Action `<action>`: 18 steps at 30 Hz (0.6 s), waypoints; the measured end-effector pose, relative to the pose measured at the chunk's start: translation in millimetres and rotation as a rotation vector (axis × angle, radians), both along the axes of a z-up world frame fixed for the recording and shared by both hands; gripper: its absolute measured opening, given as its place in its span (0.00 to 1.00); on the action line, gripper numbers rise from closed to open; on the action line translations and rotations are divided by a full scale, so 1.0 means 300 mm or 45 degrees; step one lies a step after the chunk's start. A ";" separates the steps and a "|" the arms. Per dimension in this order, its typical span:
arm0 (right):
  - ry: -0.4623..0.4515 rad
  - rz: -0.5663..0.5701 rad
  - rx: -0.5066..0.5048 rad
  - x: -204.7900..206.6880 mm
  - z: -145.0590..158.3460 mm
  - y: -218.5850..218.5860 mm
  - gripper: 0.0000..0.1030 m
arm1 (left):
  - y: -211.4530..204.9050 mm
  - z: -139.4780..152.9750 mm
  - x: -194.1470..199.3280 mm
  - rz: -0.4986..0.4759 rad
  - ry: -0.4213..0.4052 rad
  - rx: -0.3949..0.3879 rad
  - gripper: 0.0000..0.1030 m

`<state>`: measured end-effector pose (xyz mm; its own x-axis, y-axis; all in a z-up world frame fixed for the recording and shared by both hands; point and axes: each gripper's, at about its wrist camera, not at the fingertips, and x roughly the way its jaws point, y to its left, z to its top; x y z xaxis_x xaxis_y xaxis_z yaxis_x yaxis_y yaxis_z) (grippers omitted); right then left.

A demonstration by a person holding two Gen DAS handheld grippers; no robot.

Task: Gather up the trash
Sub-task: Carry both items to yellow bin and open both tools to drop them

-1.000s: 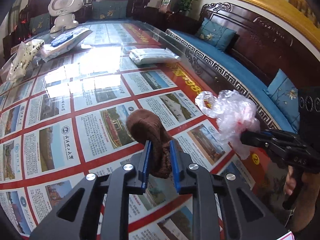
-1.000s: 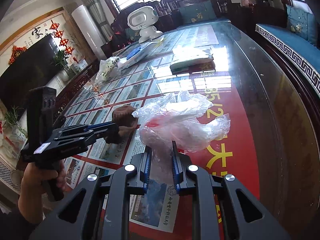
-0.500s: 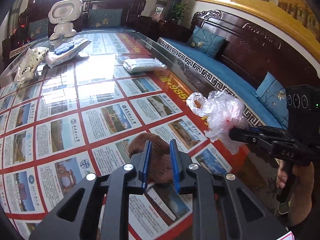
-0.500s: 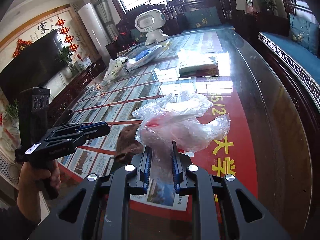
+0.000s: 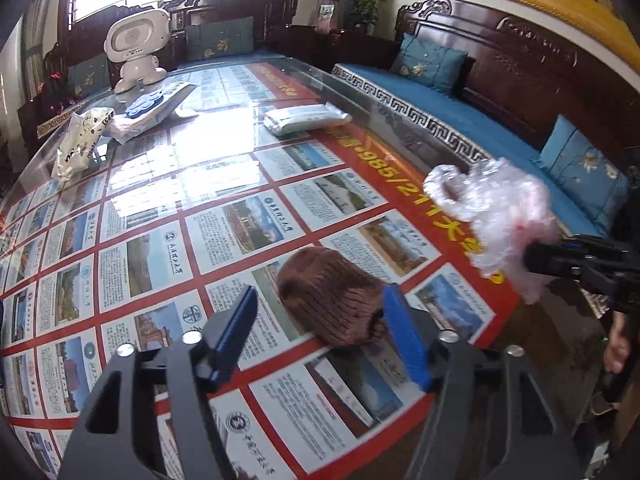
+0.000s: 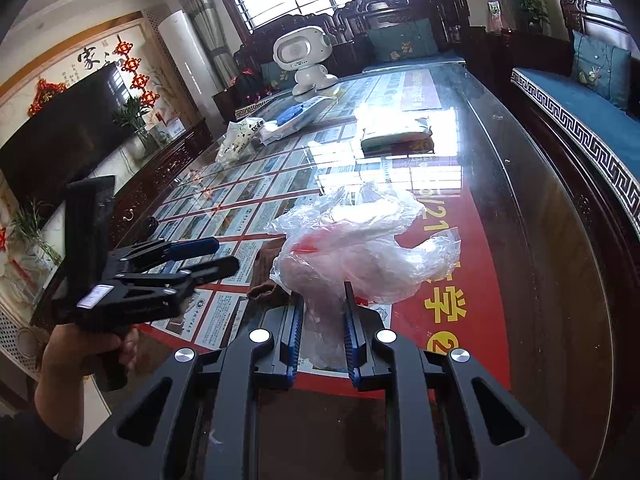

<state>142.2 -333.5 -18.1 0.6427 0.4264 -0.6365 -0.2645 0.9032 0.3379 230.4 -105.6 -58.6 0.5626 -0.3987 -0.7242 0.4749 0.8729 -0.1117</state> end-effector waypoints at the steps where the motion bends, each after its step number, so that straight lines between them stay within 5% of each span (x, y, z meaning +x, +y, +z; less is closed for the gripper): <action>1: 0.000 0.001 0.002 0.003 -0.001 -0.003 0.18 | -0.007 -0.012 0.011 0.005 0.007 0.006 0.76; 8: 0.008 -0.003 0.033 0.034 -0.031 -0.022 0.18 | -0.094 -0.086 0.061 0.016 0.004 0.191 0.86; 12: 0.022 -0.005 0.070 0.048 -0.054 -0.029 0.18 | -0.118 -0.116 0.058 -0.031 0.059 0.155 0.80; 17: 0.034 -0.005 0.078 0.051 -0.072 -0.030 0.18 | -0.112 -0.096 0.035 -0.091 0.087 0.106 0.24; 18: 0.034 -0.006 0.082 0.051 -0.073 -0.031 0.18 | -0.113 -0.098 0.032 -0.102 0.102 0.088 0.22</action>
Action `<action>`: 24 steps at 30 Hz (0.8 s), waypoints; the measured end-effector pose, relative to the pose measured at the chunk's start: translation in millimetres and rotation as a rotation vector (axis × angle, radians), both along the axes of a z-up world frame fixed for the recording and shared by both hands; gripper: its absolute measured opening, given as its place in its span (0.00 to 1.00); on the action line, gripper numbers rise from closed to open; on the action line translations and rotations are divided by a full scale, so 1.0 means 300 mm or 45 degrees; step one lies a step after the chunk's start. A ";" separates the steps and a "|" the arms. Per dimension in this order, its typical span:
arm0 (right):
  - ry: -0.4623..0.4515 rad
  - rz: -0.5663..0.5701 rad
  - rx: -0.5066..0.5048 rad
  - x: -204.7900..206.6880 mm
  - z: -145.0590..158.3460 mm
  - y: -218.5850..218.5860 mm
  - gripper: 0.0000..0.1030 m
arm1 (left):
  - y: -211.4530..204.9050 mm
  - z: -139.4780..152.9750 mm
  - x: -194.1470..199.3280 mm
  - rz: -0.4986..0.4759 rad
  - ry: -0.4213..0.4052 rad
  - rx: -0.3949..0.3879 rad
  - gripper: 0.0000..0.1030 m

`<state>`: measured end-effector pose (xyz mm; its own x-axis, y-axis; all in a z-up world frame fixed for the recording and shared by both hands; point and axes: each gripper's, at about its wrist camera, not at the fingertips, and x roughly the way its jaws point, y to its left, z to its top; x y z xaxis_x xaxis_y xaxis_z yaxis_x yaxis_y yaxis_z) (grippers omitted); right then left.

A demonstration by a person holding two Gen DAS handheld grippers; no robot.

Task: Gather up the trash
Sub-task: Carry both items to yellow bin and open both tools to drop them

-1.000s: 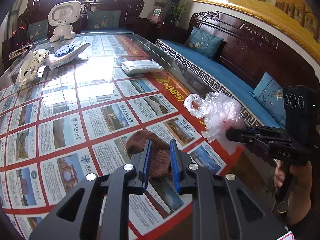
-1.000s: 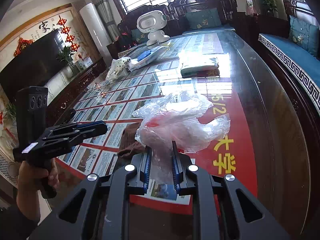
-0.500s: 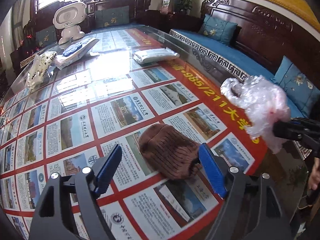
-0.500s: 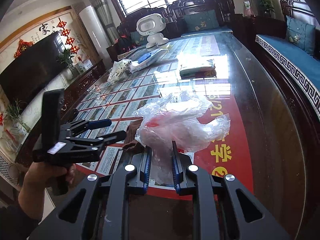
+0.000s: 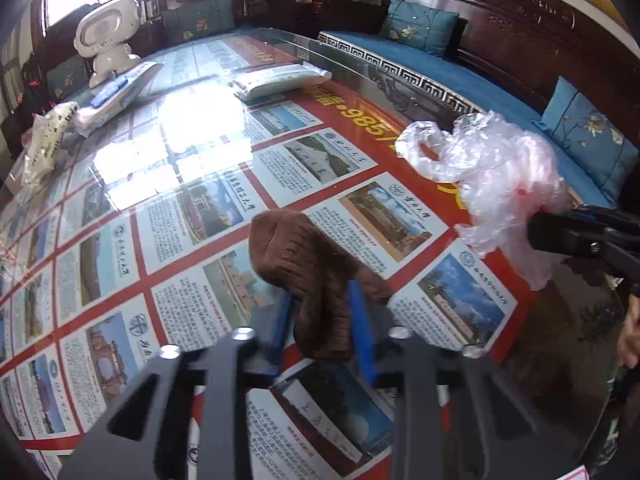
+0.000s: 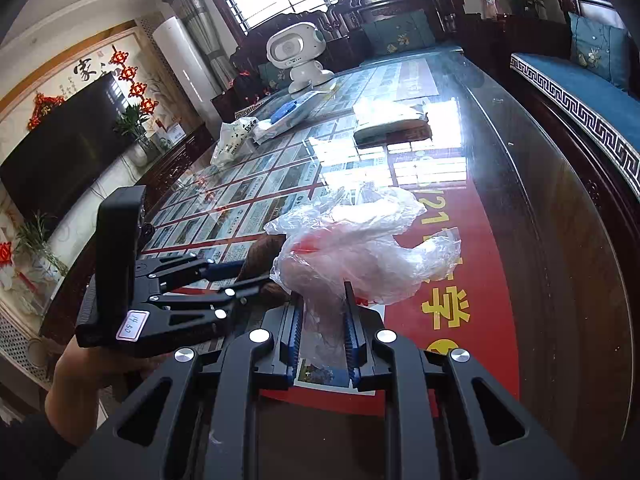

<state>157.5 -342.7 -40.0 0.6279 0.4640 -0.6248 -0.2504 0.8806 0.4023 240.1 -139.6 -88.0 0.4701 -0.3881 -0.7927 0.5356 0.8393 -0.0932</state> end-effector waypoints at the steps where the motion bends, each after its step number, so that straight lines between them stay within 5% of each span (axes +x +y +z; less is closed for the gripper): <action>1: -0.001 -0.004 0.004 0.000 0.000 -0.001 0.18 | 0.001 -0.001 -0.002 -0.014 0.011 -0.012 0.17; 15: -0.023 0.008 -0.013 -0.044 0.044 0.015 0.18 | 0.074 0.063 -0.099 -0.041 -0.001 -0.181 0.13; 24: -0.083 0.054 -0.037 -0.211 0.126 0.076 0.18 | 0.183 0.187 -0.276 -0.047 -0.069 -0.272 0.13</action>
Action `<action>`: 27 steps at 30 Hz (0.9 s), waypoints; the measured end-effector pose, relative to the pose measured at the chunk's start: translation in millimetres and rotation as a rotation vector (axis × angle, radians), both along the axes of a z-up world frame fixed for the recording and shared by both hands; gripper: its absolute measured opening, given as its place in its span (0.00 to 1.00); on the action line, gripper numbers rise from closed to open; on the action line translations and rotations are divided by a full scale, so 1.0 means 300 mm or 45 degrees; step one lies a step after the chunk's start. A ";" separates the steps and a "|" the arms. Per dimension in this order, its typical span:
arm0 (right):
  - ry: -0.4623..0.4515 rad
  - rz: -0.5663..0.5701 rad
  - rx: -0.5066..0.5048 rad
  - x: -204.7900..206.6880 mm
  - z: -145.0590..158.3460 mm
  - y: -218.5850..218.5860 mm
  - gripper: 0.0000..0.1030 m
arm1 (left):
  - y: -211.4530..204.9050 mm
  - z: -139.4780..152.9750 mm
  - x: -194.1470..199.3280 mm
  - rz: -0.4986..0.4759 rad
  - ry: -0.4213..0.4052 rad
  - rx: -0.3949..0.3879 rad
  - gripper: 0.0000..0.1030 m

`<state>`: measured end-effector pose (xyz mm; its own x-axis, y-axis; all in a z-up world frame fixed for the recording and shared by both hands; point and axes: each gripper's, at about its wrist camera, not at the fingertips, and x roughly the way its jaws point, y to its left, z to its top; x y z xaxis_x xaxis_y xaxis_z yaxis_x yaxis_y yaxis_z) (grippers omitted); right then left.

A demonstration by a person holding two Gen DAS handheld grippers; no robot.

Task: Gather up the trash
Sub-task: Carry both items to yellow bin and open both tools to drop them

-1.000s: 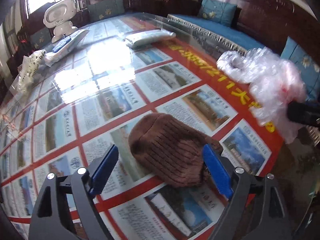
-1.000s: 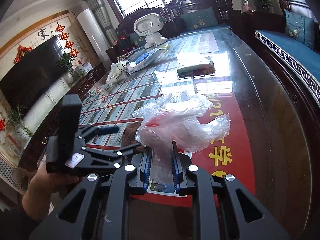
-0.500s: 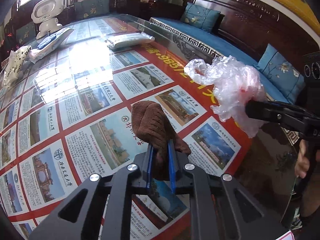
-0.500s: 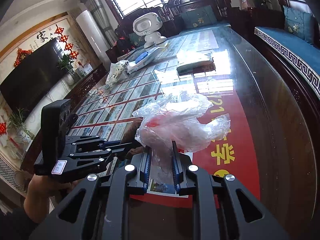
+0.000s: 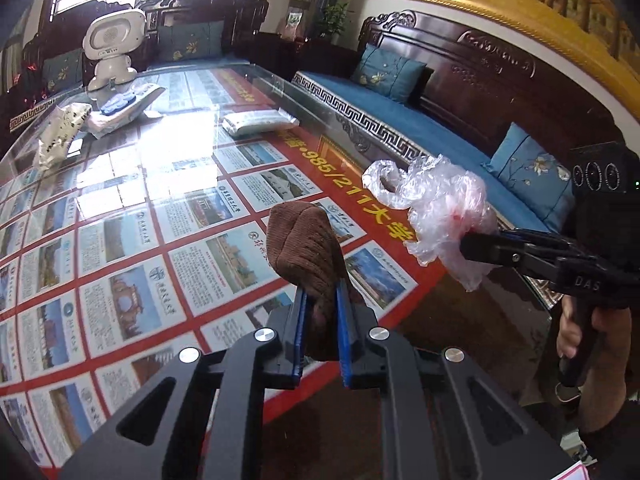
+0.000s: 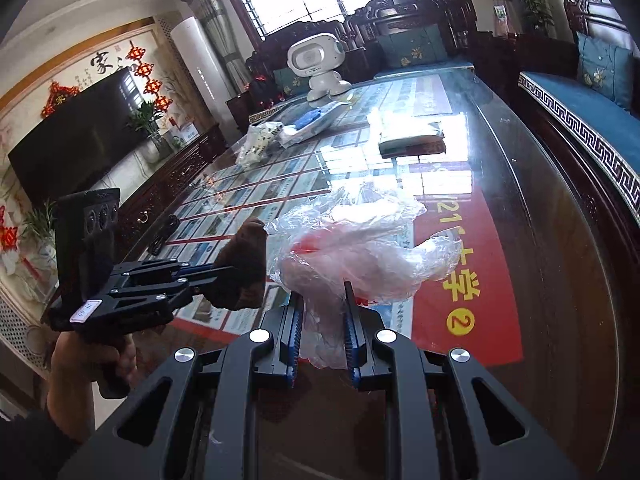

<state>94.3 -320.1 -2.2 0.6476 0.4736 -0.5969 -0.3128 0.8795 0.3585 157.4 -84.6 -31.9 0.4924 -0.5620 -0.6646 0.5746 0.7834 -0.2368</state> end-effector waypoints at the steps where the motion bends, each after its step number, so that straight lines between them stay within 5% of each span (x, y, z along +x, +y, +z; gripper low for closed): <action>1: -0.008 0.007 -0.003 -0.023 0.010 0.009 0.18 | 0.014 0.016 -0.035 -0.002 -0.016 -0.006 0.13; 15: -0.077 0.148 -0.032 -0.441 0.069 0.113 0.18 | 0.139 0.091 -0.462 -0.070 -0.078 -0.017 0.14; 27: -0.039 0.187 -0.028 -0.813 -0.014 0.143 0.18 | 0.179 0.018 -0.814 -0.141 -0.074 0.014 0.14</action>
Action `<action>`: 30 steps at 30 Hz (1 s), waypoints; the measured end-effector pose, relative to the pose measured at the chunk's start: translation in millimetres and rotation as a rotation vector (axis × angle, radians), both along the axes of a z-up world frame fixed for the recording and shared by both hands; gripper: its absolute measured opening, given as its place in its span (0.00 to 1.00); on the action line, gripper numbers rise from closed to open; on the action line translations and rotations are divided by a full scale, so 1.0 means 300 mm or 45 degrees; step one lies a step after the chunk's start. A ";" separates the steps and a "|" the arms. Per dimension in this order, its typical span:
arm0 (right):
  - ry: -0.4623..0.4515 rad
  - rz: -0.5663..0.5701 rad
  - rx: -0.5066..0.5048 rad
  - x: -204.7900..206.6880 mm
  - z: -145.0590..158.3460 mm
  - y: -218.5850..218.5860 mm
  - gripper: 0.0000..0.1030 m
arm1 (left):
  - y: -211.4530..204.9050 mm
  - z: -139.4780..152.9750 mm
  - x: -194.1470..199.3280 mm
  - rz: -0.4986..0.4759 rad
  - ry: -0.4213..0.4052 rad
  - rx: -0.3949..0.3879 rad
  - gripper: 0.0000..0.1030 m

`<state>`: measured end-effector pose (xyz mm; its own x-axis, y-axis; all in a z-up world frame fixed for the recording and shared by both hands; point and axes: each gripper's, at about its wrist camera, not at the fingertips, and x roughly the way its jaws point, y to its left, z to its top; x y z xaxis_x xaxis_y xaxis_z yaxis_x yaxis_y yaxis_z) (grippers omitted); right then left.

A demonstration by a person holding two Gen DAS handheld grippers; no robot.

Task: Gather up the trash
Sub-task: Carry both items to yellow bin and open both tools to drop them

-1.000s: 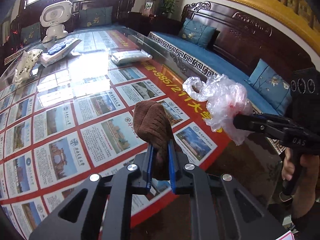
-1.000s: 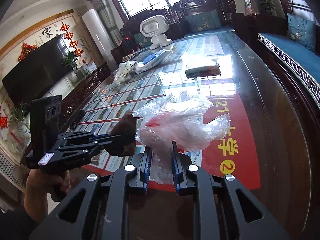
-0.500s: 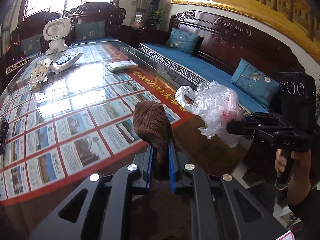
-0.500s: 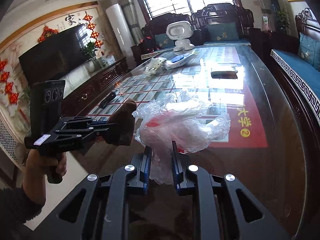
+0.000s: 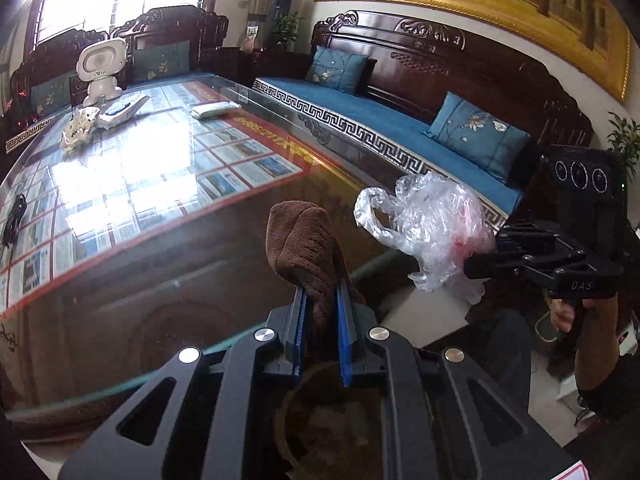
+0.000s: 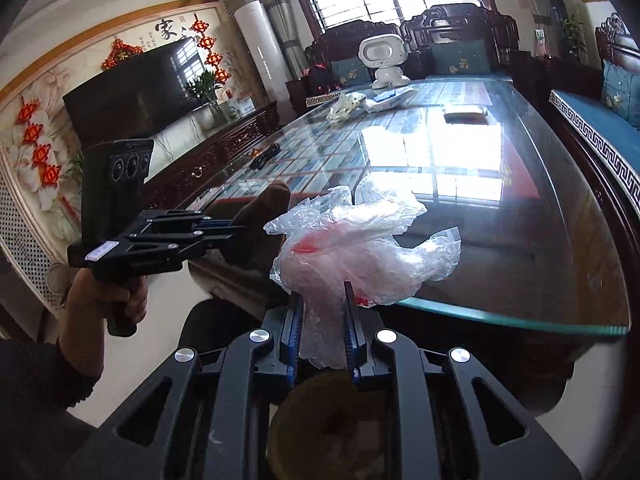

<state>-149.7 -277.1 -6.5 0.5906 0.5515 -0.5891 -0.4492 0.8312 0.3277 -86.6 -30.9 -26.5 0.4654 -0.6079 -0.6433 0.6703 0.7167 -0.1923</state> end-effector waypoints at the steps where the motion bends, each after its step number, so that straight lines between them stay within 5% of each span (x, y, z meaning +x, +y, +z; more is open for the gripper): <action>1: 0.010 0.004 0.003 -0.027 -0.015 0.005 0.18 | 0.002 -0.011 -0.018 0.000 0.004 0.004 0.14; 10: 0.107 0.047 -0.048 -0.200 -0.154 0.053 0.19 | 0.024 -0.128 -0.151 -0.009 0.072 0.022 0.14; 16: 0.189 0.053 -0.136 -0.239 -0.244 0.080 0.43 | 0.014 -0.180 -0.199 -0.043 0.101 0.057 0.14; 30: 0.178 -0.056 -0.023 -0.242 -0.243 -0.008 0.48 | -0.091 -0.301 -0.279 -0.200 0.181 0.149 0.17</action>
<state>-222.4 -279.5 -79.2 0.5258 0.5155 -0.6767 -0.3632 0.8554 0.3694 -170.3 -58.3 -116.7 0.2709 -0.5828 -0.7662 0.7473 0.6290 -0.2142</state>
